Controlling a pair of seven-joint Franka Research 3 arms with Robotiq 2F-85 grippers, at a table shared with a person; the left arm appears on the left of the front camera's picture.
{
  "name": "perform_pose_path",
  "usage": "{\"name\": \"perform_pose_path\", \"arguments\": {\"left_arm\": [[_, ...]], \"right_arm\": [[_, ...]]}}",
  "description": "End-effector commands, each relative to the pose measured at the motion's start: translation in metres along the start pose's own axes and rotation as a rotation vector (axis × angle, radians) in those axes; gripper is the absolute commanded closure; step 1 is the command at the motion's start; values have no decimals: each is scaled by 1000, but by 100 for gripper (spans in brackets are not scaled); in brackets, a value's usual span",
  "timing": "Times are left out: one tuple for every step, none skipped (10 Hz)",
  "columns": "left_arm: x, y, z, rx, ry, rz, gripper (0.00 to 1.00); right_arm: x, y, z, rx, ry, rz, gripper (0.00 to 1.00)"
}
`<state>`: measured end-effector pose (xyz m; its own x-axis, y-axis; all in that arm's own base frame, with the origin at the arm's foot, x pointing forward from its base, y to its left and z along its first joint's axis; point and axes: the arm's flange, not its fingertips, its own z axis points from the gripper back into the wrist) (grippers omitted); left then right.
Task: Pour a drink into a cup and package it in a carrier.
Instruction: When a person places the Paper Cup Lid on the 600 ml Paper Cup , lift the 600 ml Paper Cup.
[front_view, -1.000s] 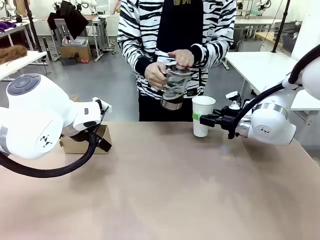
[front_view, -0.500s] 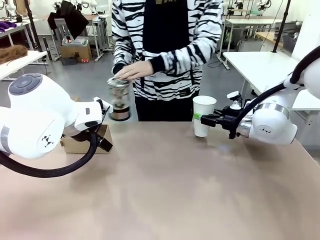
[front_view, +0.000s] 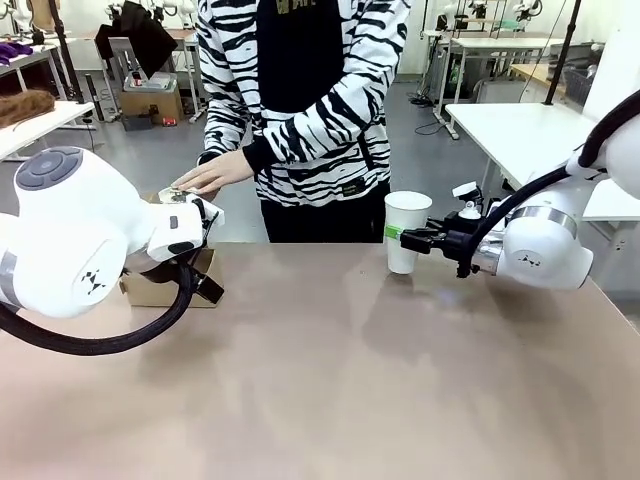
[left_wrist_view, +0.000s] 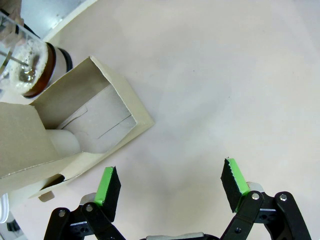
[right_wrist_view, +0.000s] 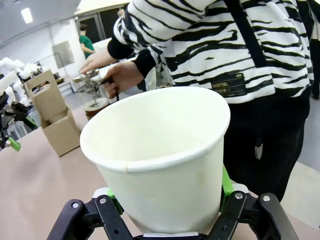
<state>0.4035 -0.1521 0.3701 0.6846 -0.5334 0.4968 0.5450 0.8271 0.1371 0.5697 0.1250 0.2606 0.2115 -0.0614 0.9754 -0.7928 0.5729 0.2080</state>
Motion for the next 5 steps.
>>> {"name": "perform_pose_path", "arguments": {"left_arm": [[0, 0, 0, -2, -2, 1, 0], [0, 0, 0, -2, -2, 1, 0], [0, 0, 0, -2, -2, 1, 0], [0, 0, 0, -2, -2, 1, 0], [0, 0, 0, -2, -2, 1, 0]], "right_arm": [[4, 2, -2, -4, -3, 1, 20], [4, 2, -2, -4, -3, 1, 20], [4, 2, -2, -4, -3, 1, 20], [4, 2, -2, -4, -3, 1, 20], [4, 2, -2, -4, -3, 1, 20]]}}
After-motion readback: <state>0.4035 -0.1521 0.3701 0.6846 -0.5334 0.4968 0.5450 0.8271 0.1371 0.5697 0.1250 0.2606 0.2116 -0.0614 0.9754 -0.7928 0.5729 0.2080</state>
